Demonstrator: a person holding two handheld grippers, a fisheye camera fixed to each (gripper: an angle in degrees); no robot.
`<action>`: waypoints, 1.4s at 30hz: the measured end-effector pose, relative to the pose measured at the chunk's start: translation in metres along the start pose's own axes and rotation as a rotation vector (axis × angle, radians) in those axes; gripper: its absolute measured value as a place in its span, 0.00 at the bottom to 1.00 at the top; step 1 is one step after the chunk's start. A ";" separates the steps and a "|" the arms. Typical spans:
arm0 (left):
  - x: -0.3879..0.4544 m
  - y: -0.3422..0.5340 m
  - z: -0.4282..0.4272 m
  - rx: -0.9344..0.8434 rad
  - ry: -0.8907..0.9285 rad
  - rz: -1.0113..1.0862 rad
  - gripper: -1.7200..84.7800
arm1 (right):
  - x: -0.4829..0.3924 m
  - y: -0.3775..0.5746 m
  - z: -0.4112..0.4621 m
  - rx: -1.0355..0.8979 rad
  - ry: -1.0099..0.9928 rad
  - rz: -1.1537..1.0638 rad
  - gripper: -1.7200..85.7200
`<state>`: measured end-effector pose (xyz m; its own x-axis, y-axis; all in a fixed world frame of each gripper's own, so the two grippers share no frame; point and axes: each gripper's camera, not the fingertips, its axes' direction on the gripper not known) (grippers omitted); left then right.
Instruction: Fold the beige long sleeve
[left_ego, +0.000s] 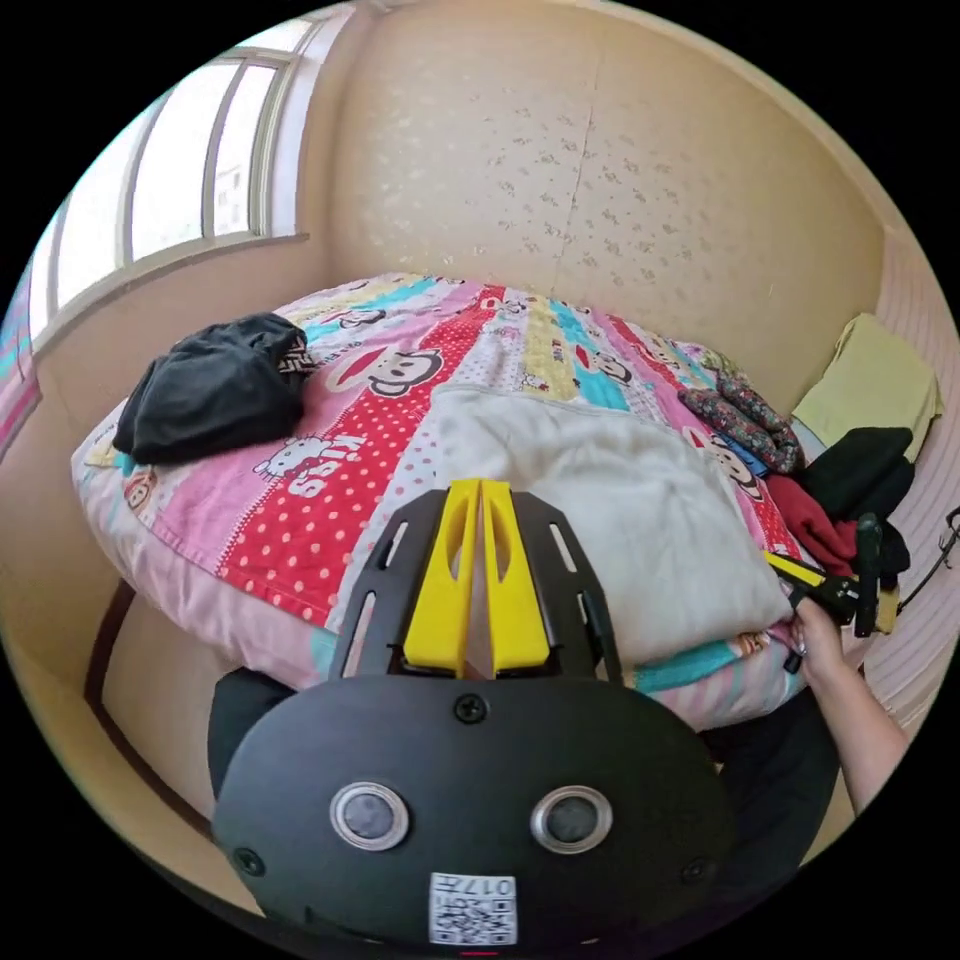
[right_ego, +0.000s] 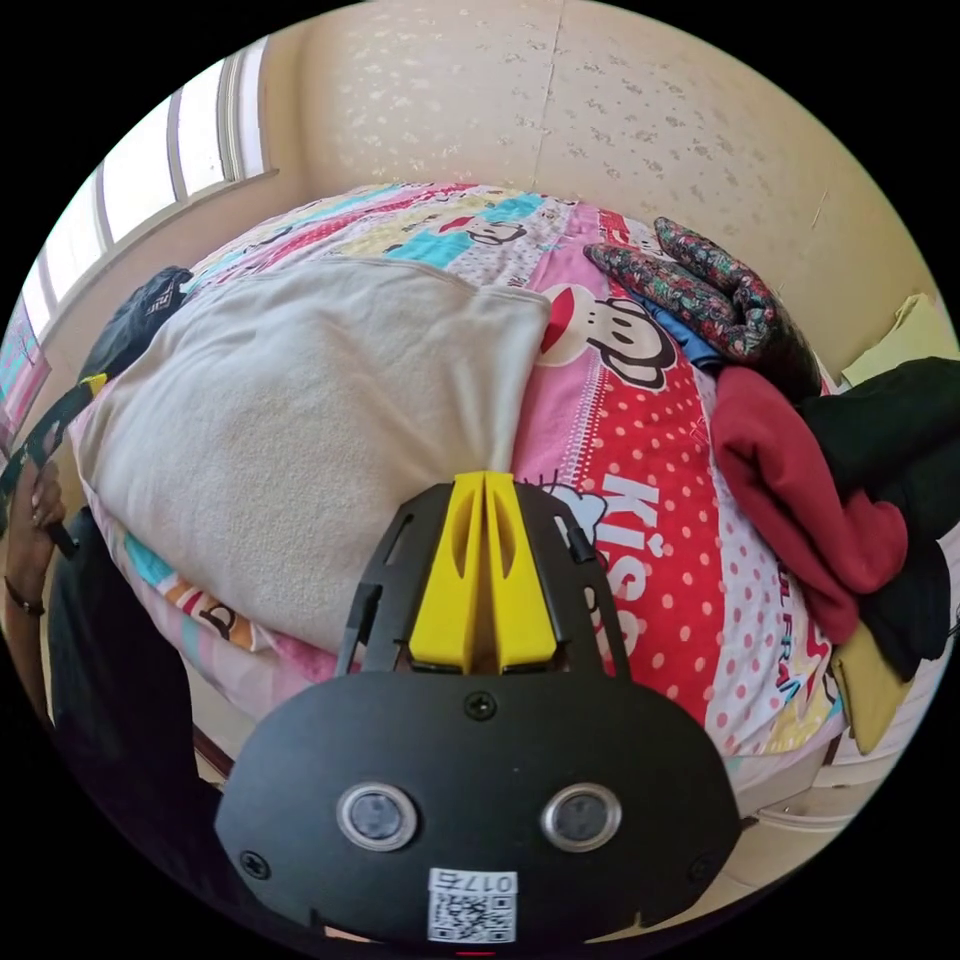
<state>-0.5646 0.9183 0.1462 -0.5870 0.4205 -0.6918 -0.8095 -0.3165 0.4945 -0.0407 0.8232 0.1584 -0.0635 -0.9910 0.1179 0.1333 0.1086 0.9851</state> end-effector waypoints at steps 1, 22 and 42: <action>-0.017 0.009 -0.012 0.019 0.023 -0.068 0.04 | 0.000 0.001 -0.001 0.001 -0.005 0.002 0.02; -0.119 -0.013 -0.033 -0.213 0.408 -0.418 0.07 | -0.005 0.035 -0.073 0.202 -0.042 0.029 0.08; -0.096 -0.034 -0.064 -0.204 0.444 -0.378 0.06 | -0.278 -0.019 -0.137 0.171 -0.338 -0.541 0.13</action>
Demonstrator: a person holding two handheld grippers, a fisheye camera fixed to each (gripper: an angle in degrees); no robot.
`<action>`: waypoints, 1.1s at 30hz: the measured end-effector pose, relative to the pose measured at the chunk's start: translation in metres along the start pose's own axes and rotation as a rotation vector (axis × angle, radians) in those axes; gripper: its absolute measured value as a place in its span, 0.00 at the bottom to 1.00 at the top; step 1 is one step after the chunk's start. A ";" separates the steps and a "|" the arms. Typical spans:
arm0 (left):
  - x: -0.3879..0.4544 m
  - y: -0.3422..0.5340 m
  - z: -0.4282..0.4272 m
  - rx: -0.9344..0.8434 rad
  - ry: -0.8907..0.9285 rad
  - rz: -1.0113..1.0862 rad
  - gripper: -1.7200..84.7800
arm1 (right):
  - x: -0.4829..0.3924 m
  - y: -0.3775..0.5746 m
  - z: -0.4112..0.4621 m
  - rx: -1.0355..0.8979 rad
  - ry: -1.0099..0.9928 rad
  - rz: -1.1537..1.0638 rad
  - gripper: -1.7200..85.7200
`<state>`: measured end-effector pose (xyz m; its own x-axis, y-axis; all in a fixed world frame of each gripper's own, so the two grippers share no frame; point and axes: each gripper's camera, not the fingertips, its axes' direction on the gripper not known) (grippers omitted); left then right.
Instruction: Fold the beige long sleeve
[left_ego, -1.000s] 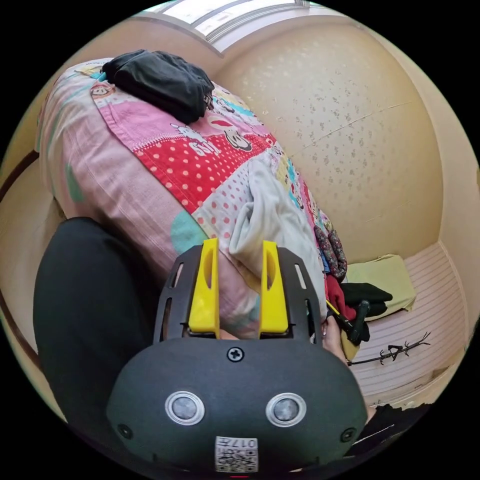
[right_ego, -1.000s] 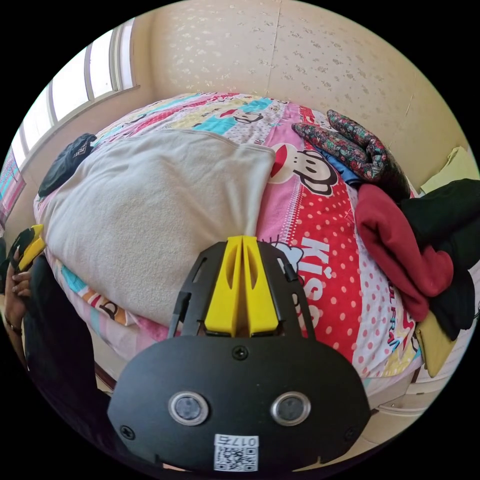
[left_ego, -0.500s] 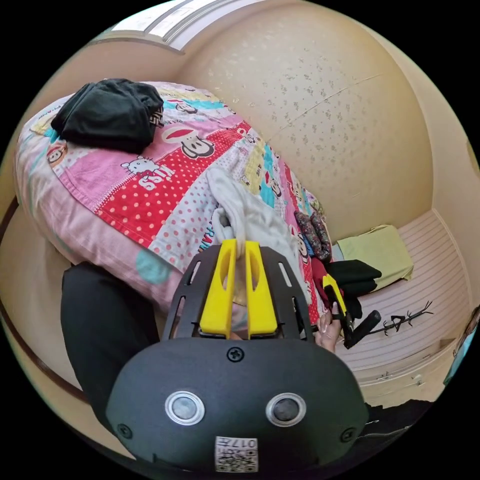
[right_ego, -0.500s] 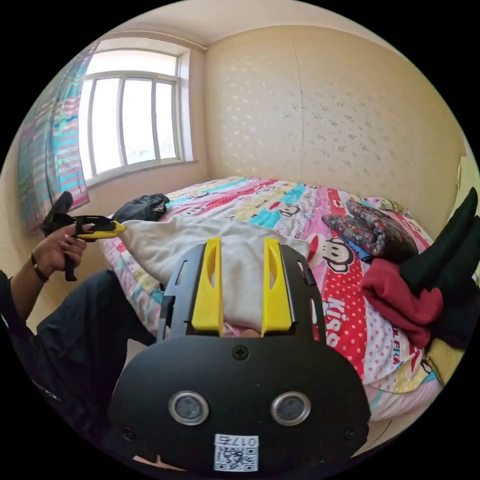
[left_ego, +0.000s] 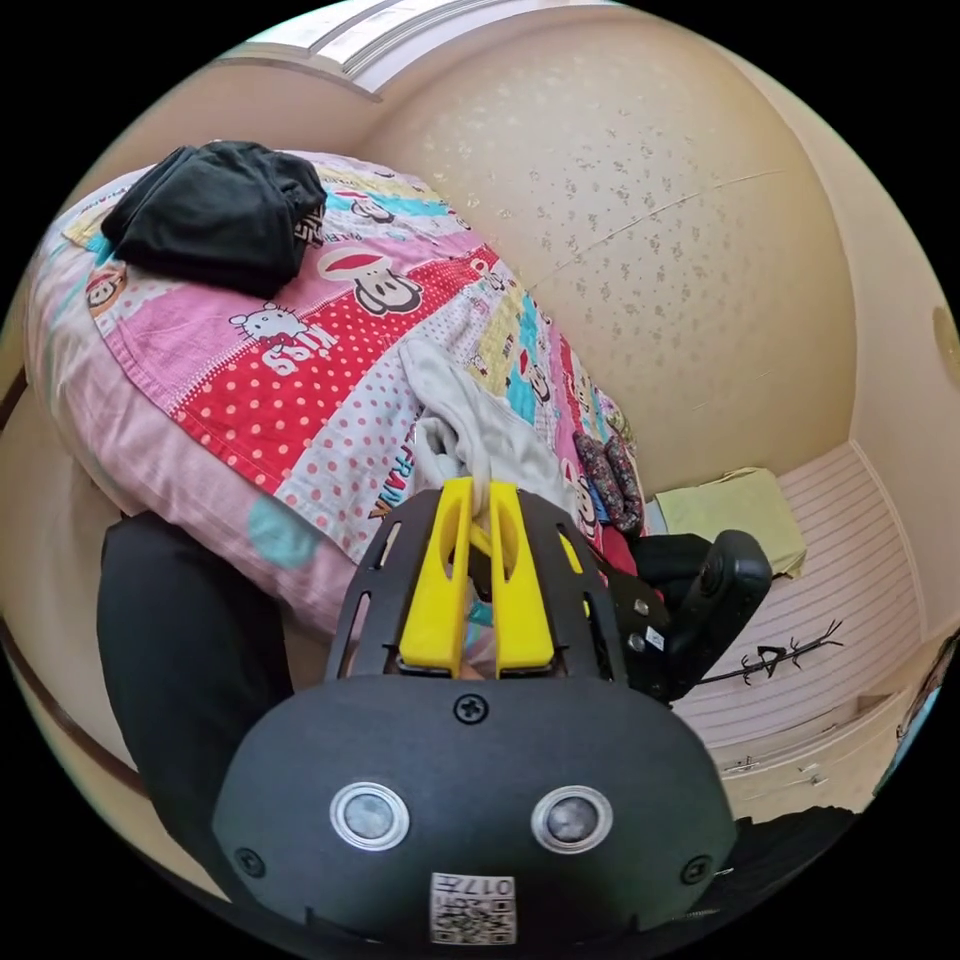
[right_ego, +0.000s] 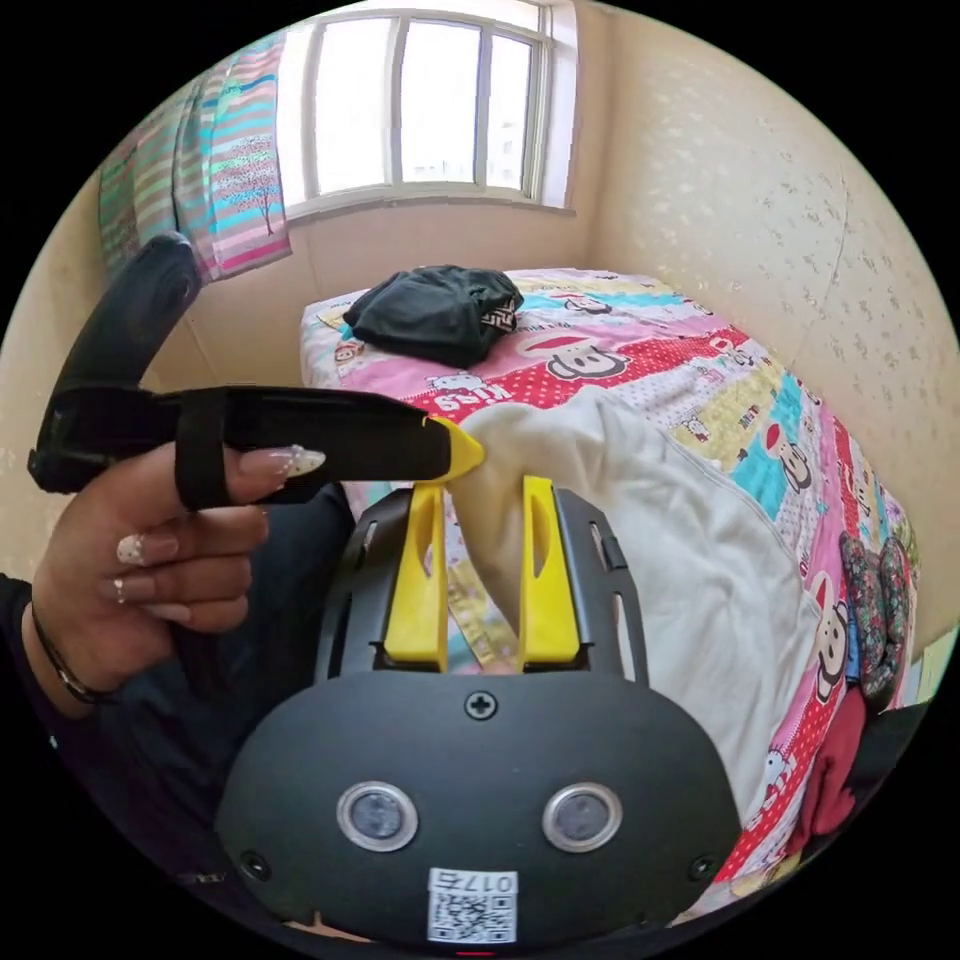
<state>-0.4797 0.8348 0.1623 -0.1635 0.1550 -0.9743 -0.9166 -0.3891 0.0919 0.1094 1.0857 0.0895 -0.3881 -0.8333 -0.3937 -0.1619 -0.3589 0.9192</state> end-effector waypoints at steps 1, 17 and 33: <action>-0.002 0.001 0.000 -0.020 0.048 -0.006 0.06 | -0.002 0.000 -0.001 -0.005 0.048 -0.009 0.11; 0.082 0.067 0.056 -0.093 0.311 0.215 0.01 | 0.232 0.282 -0.136 0.449 0.141 1.077 0.06; 0.374 0.168 0.236 -0.082 -0.133 1.036 0.01 | 0.257 0.336 -0.187 0.672 0.105 0.867 0.06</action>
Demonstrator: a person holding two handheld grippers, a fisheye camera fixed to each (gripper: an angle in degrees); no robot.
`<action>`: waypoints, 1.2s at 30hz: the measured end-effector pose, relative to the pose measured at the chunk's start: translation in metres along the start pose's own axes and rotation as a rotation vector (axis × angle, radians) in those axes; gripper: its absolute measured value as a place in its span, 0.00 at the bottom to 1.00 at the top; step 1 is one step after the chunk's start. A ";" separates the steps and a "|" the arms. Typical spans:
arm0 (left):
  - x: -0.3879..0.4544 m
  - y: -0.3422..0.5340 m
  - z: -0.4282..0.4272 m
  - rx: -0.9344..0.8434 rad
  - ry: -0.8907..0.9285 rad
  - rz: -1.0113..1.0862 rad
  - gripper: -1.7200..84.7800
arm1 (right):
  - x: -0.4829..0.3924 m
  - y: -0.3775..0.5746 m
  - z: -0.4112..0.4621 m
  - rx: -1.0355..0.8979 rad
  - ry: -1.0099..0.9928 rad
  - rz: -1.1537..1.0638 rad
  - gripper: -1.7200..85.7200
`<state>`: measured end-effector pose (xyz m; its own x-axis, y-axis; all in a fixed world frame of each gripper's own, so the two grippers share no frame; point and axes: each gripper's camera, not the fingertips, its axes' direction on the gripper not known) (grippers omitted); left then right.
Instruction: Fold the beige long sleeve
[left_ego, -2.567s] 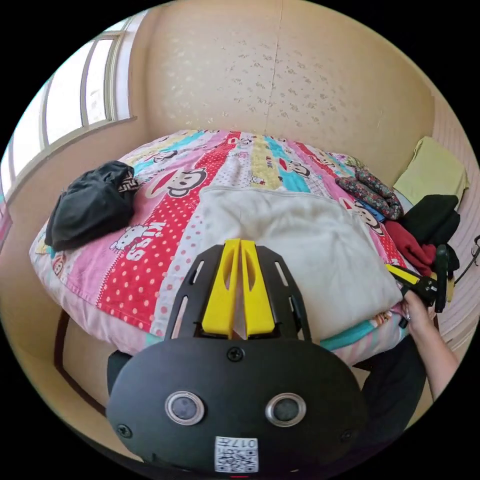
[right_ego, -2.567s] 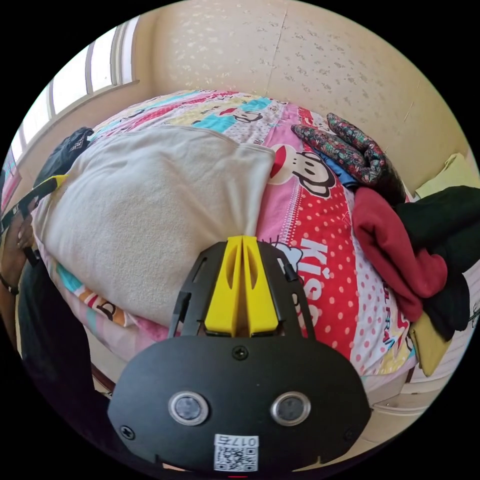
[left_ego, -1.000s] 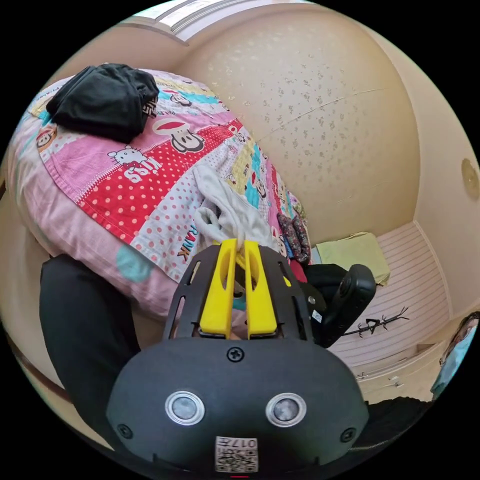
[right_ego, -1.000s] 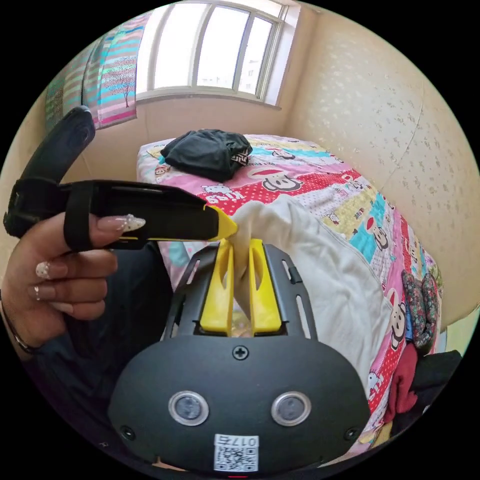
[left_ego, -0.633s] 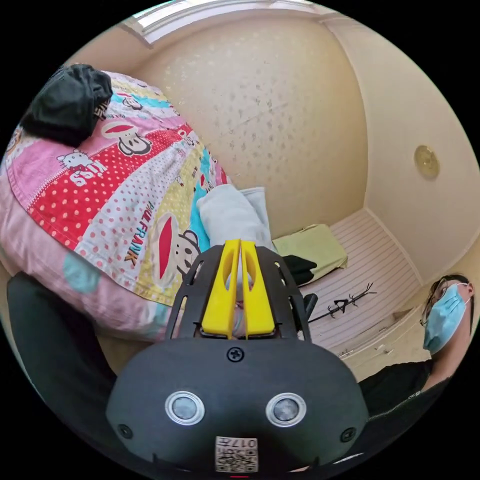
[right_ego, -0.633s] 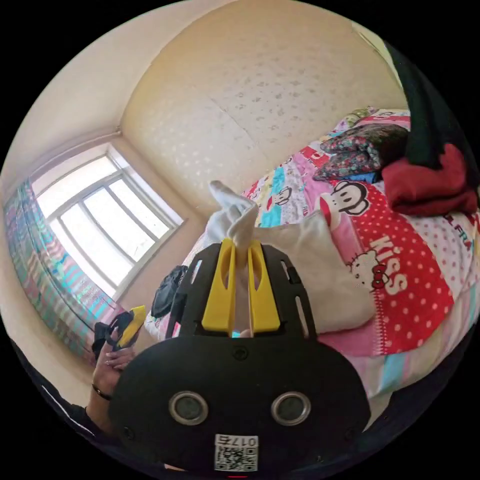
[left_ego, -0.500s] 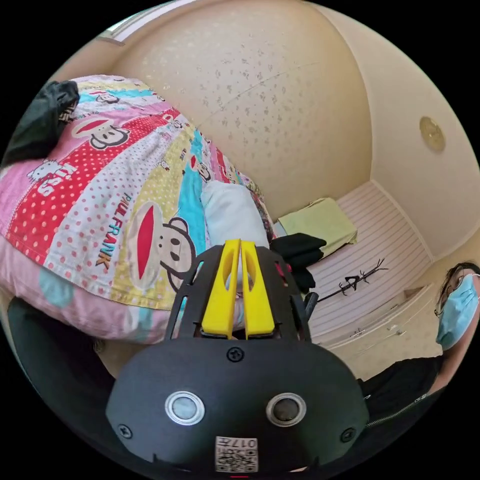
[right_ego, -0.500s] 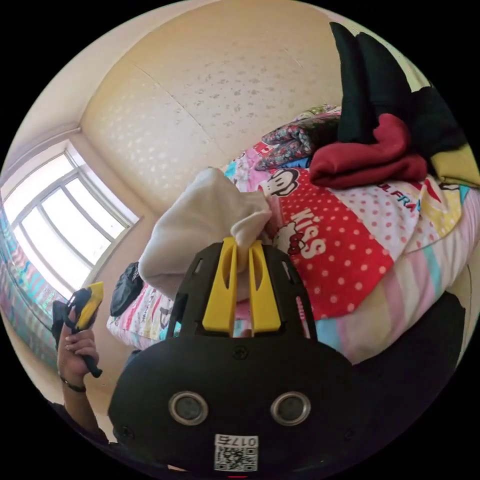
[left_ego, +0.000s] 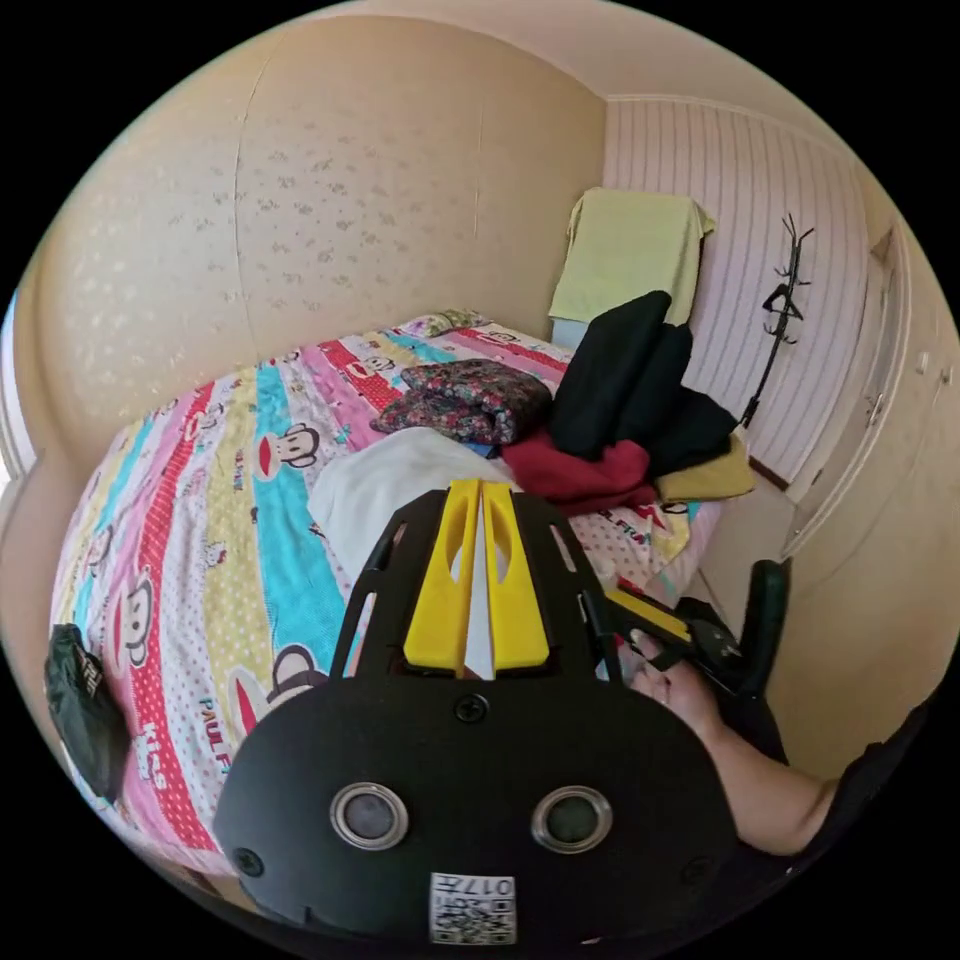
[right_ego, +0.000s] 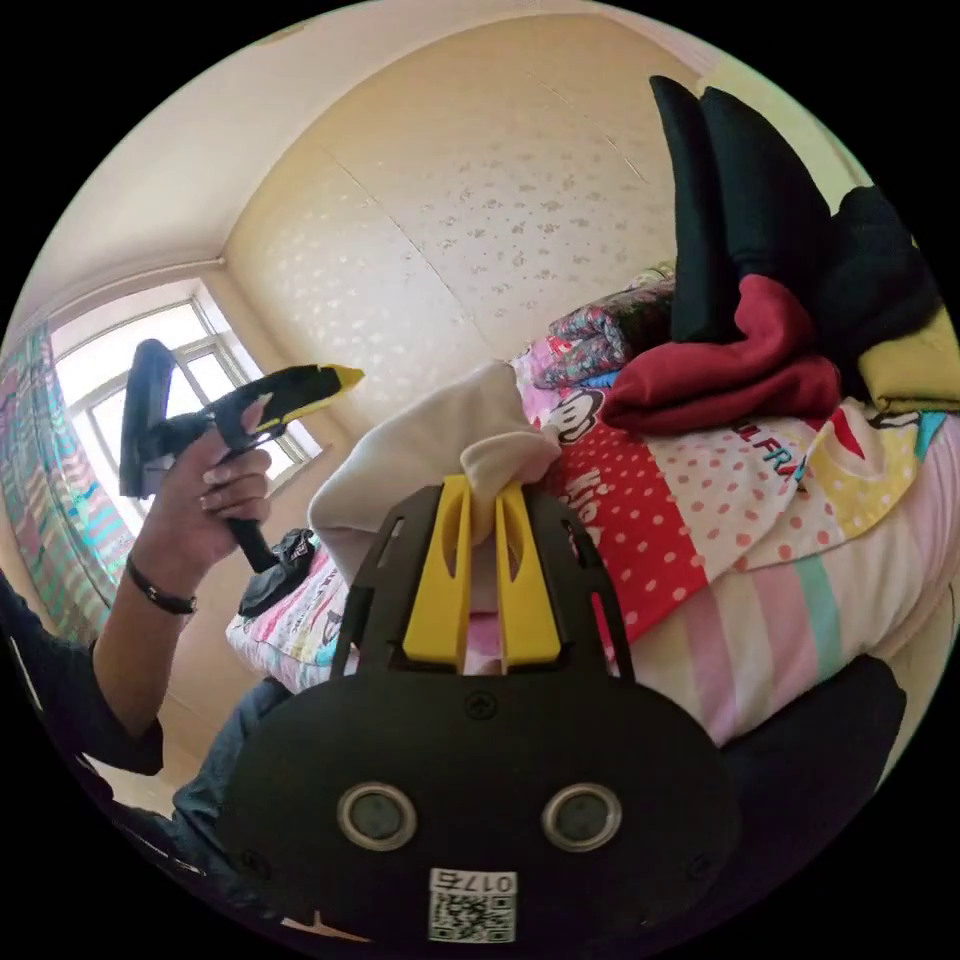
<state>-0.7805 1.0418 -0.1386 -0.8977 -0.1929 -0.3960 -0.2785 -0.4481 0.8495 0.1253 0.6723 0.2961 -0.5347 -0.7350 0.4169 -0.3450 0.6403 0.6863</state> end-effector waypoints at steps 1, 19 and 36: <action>0.008 0.000 0.014 -0.048 -0.058 0.002 0.01 | -0.004 -0.004 -0.010 0.061 -0.056 -0.061 0.06; 0.062 0.048 0.120 -0.245 -0.050 0.065 0.01 | 0.066 -0.036 0.013 -0.370 0.129 0.282 0.10; -0.221 0.218 -0.126 0.235 0.213 -0.698 0.01 | -0.199 -0.065 0.150 -0.411 -0.537 -0.204 0.08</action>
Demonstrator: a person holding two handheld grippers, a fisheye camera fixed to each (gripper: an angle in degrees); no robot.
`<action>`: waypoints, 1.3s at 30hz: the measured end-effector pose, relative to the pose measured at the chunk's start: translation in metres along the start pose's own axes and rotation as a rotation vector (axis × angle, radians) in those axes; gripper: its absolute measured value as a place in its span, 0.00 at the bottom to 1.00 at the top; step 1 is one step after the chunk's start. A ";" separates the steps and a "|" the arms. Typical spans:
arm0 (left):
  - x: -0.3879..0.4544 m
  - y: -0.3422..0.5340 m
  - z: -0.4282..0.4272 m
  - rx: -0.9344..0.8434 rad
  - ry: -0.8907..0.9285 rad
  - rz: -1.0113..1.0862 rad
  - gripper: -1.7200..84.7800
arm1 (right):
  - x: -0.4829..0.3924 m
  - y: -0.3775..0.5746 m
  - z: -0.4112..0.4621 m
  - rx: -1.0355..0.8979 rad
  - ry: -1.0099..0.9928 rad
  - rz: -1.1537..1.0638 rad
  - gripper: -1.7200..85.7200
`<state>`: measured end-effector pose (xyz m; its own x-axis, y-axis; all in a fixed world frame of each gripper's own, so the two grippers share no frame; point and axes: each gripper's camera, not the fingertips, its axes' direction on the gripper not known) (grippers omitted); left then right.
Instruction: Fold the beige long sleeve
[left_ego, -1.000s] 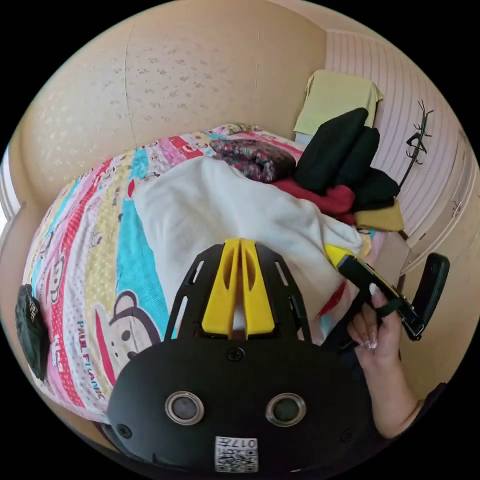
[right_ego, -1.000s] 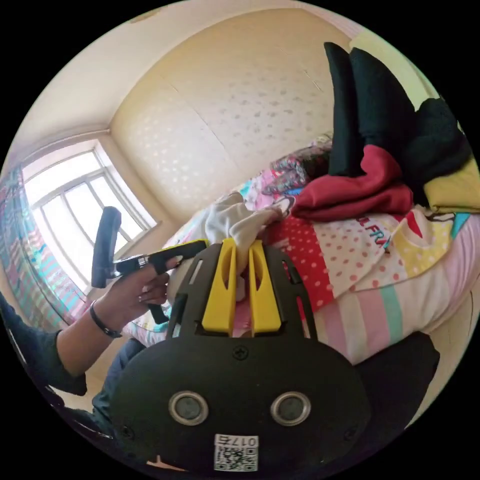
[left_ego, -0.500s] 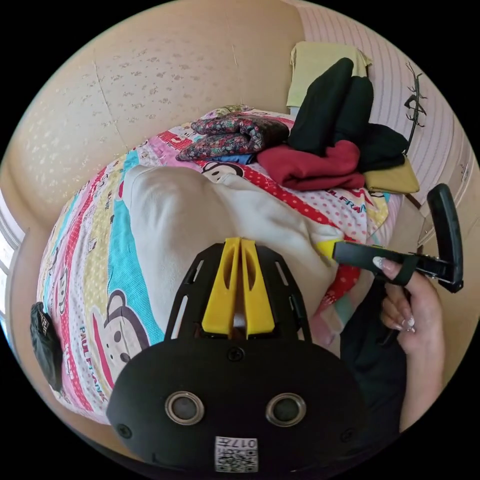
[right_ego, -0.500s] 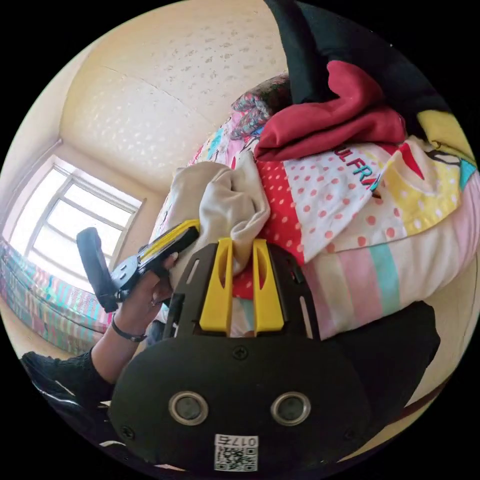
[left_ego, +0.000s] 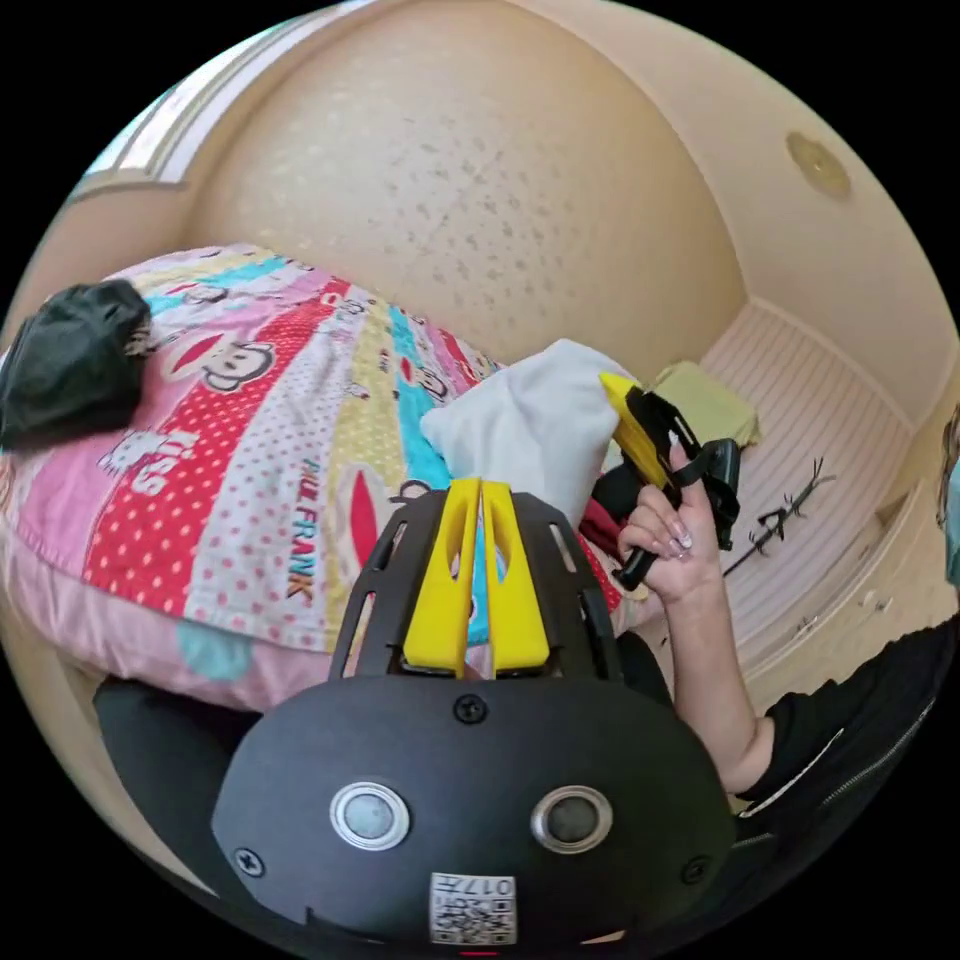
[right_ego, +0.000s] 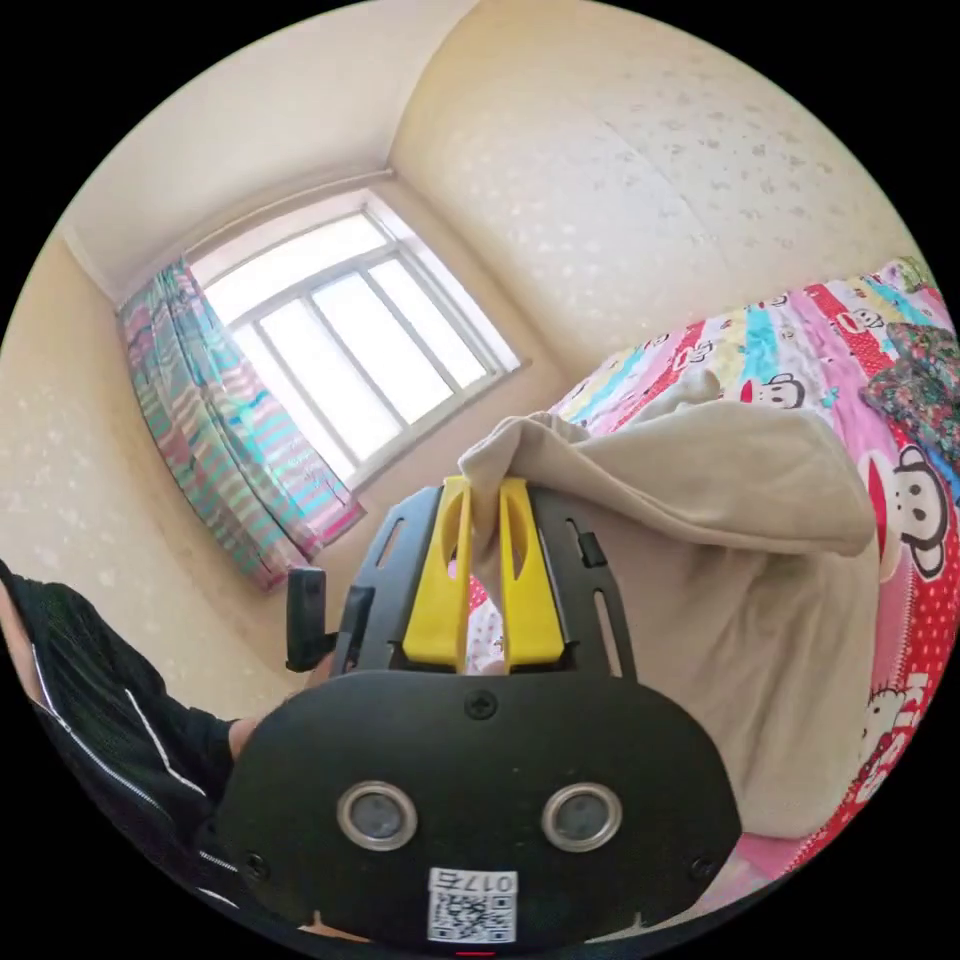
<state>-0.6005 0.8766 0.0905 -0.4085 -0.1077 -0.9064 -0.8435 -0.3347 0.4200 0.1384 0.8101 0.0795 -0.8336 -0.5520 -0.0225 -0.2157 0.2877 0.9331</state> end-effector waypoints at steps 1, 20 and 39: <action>-0.026 0.004 -0.022 0.033 -0.015 -0.081 0.01 | -0.007 0.010 0.045 -0.127 0.021 -0.024 0.09; 0.006 -0.075 0.063 -0.415 -0.484 0.490 0.19 | 0.087 0.089 -0.116 -0.153 0.532 0.228 0.17; -0.112 -0.069 -0.003 -0.209 -0.071 -0.292 0.15 | 0.167 0.149 -0.146 0.007 0.215 0.564 0.12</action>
<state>-0.4954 0.9092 0.1632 -0.1902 0.0838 -0.9781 -0.8417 -0.5268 0.1186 0.0420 0.6464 0.2668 -0.6992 -0.4584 0.5486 0.2255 0.5868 0.7777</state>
